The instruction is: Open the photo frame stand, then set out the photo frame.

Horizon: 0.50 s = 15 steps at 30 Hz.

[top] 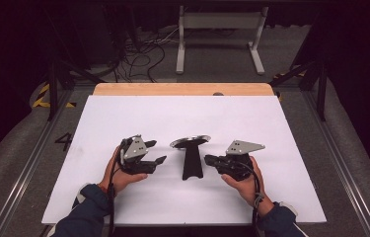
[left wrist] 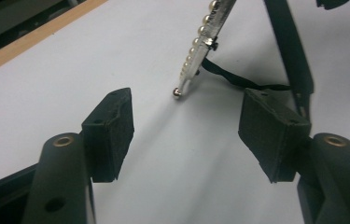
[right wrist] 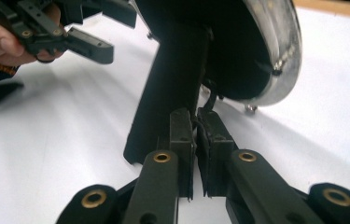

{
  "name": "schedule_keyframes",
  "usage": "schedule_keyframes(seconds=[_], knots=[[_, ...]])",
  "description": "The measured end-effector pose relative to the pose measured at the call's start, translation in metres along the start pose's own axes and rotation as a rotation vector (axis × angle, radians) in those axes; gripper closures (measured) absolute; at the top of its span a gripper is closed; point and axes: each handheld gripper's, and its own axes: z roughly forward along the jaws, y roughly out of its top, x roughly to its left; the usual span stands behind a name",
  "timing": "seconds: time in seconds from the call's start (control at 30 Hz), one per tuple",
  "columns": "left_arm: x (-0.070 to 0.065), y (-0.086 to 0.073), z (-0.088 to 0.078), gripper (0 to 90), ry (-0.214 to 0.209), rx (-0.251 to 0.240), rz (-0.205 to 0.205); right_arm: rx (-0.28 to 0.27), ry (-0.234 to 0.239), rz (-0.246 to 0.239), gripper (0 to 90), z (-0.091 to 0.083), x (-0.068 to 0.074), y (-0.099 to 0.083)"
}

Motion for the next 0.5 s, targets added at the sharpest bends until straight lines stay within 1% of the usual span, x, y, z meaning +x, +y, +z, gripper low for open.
schedule_keyframes(seconds=[0.03, 0.1, 0.17, 0.2, 0.27, 0.3, 0.33, 0.4, 0.43, 0.5], knots=[[-0.001, -0.002, -0.004, 34.3, -0.003, -0.008, -0.009, -0.002, -0.003, -0.008, 86.3, -0.001, 0.001, 0.000], [-0.002, -0.005, -0.007, 33.4, -0.014, -0.010, -0.020, -0.004, -0.009, -0.020, 87.1, -0.001, 0.004, 0.001], [-0.002, -0.008, -0.009, 32.6, -0.003, 0.002, -0.016, -0.008, -0.011, -0.034, 88.0, -0.001, 0.007, 0.002], [0.000, -0.009, -0.009, 32.0, -0.004, 0.004, -0.026, -0.009, -0.015, -0.040, 88.6, 0.000, 0.009, 0.003], [0.002, -0.010, -0.009, 30.3, 0.021, 0.012, -0.038, -0.011, -0.018, -0.048, 89.4, 0.000, 0.011, 0.003], [0.004, -0.011, -0.009, 29.8, 0.026, 0.015, -0.035, -0.014, -0.021, -0.053, 90.0, 0.001, 0.013, 0.004], [0.005, -0.012, -0.008, 29.7, 0.026, 0.016, -0.045, -0.014, -0.020, -0.058, 90.0, 0.001, 0.015, 0.004], [0.007, -0.013, -0.005, 28.4, 0.027, 0.026, -0.041, -0.029, -0.002, -0.067, 90.0, 0.003, 0.019, 0.005], [0.010, -0.013, -0.003, 27.4, 0.022, 0.032, -0.049, -0.037, 0.009, -0.065, 90.0, 0.003, 0.020, 0.005], [0.011, -0.014, 0.000, 25.9, 0.023, 0.036, -0.056, -0.038, 0.015, -0.067, 90.0, 0.004, 0.022, 0.005]])
